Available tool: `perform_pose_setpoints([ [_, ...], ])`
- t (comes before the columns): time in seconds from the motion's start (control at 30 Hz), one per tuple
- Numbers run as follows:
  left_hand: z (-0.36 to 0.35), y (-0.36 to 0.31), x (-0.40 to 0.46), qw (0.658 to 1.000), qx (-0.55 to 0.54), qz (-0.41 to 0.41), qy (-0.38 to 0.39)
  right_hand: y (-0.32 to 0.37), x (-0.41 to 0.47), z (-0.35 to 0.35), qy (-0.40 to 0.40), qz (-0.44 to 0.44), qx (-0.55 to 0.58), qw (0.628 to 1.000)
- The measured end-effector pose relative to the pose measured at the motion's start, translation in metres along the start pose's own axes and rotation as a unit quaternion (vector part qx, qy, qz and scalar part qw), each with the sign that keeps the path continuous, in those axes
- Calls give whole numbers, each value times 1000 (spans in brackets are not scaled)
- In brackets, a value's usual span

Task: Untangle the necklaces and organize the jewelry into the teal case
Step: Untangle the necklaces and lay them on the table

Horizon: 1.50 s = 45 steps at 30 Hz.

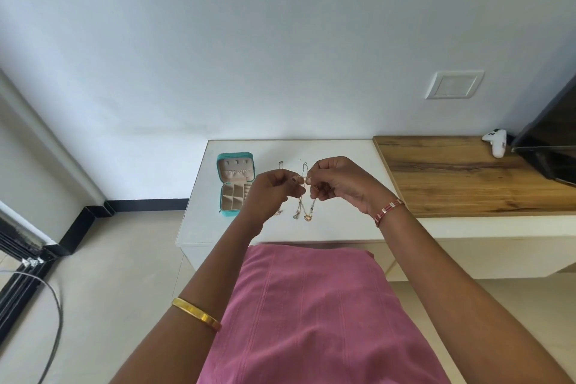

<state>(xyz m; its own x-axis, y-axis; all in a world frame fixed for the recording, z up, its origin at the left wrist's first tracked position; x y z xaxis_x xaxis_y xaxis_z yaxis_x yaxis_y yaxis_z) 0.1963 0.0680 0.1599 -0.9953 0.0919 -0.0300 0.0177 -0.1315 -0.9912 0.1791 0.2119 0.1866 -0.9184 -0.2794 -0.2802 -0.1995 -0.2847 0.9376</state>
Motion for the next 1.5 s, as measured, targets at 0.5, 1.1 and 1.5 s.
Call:
perform_pose_setpoints([
  [0.5, 3, 3, -2, 897, -428, 107, -13, -19, 1, -4, 20, -12, 132, 991],
  [1.1, 11, 19, -2, 984, -171, 44, 3, -14, 12, -16, 8, 49, 225, 973],
  [1.5, 38, 47, 18, 964, -244, 69, -81, -15, 47, -47, -9, 24, 214, 977],
])
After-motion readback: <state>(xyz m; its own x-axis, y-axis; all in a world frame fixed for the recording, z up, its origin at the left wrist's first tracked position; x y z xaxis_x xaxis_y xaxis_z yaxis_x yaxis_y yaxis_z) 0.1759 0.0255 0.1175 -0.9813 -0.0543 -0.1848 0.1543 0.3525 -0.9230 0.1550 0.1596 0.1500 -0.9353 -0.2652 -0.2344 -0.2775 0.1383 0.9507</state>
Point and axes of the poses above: each hand's wrist, its own x-axis towards the middle knuckle, its own z-axis out of the back of the hand, y = z × x, the point moved 3 cm from there along x, towards the middle knuckle, and after that the axes turned 2 degrees about -z, right-handed, at the moved point
